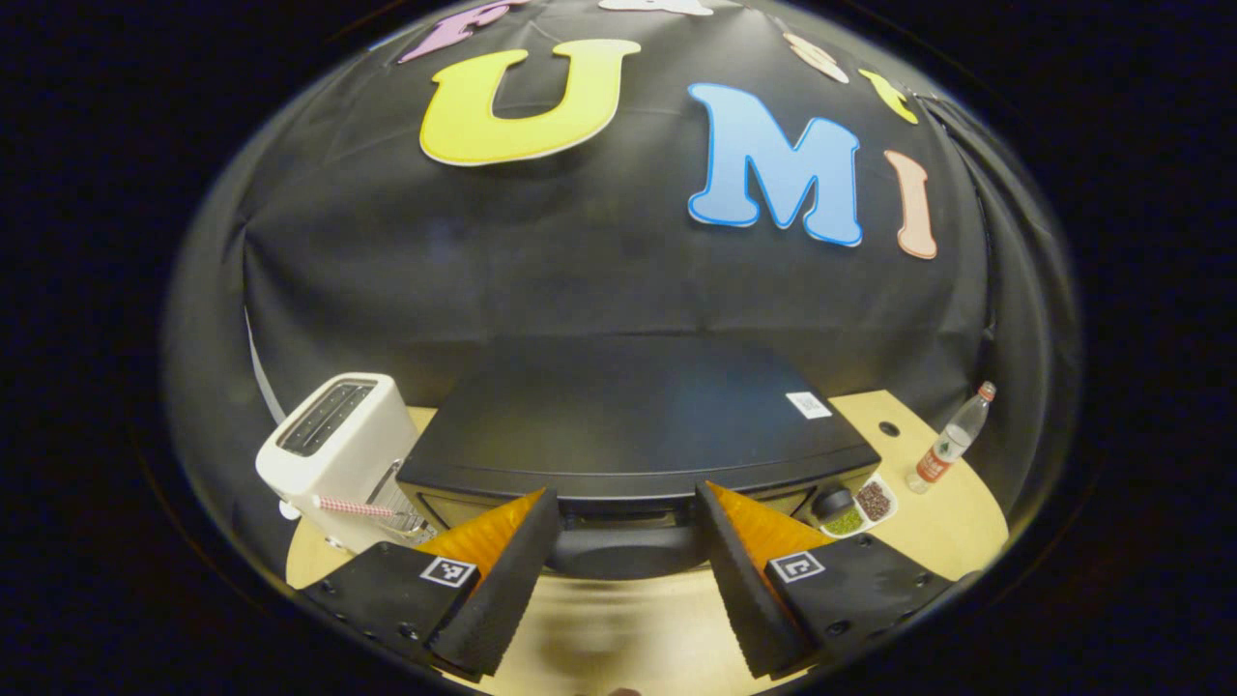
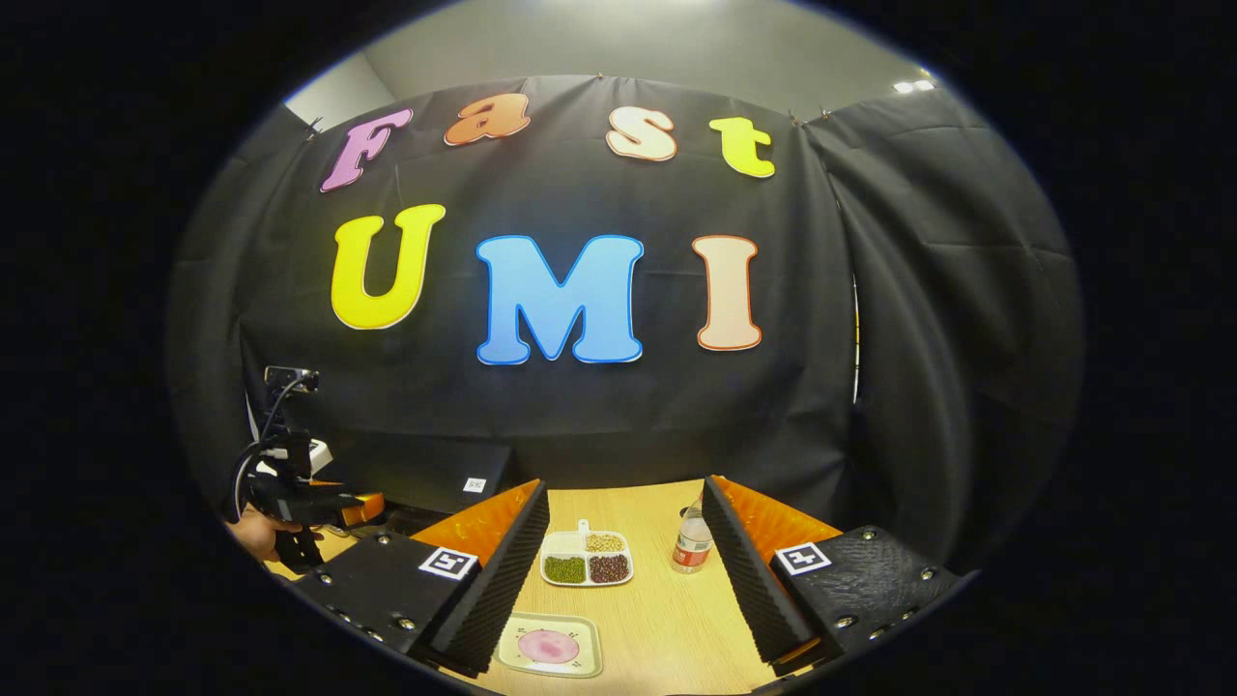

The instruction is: Open the electric oven with the left hand, put the food in, and close the electric oven.

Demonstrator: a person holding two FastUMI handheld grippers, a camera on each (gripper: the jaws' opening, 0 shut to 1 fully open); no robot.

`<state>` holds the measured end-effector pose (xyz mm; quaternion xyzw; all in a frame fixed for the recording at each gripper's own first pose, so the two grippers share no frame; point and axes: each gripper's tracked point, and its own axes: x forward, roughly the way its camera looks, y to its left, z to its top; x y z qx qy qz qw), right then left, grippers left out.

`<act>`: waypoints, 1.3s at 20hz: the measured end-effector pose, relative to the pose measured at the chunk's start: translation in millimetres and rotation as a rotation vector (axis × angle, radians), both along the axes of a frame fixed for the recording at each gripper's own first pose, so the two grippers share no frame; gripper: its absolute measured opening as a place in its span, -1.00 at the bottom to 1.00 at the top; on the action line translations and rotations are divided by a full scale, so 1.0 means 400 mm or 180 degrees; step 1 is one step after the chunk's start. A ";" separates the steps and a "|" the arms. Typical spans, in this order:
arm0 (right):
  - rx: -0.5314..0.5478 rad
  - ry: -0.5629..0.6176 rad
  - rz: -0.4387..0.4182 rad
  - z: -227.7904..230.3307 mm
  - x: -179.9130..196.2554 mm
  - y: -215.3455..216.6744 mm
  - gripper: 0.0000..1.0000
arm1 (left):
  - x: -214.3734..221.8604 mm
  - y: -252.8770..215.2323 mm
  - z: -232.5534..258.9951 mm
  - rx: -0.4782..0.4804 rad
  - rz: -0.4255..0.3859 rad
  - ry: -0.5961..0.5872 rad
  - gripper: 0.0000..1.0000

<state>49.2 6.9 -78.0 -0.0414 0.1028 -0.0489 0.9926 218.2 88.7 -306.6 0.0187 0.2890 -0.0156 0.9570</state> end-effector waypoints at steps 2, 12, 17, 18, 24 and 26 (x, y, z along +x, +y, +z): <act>-0.0009 0.0004 0.0022 0.001 0.002 0.006 0.93 | 0.005 0.006 0.001 0.0108 -0.0030 -0.0047 0.94; 0.0039 -0.0028 0.0099 0.012 0.006 0.014 0.93 | -0.097 0.001 -0.015 0.0148 -0.0060 -0.0059 0.90; 0.0018 -0.0015 0.0158 0.014 -0.011 0.022 0.93 | -0.175 0.009 -0.063 0.0181 -0.0037 0.0068 0.84; 0.0004 -0.0009 0.0163 0.013 -0.017 0.020 0.93 | -0.194 0.011 -0.066 0.0183 -0.0032 0.0074 0.83; -0.0011 0.0022 0.0205 0.012 -0.035 0.028 0.92 | -0.282 0.012 -0.132 0.0188 -0.0038 0.0275 0.90; -0.0019 0.0030 0.0224 0.011 -0.040 0.033 0.93 | -0.308 0.017 -0.155 0.0193 -0.0064 0.0365 0.90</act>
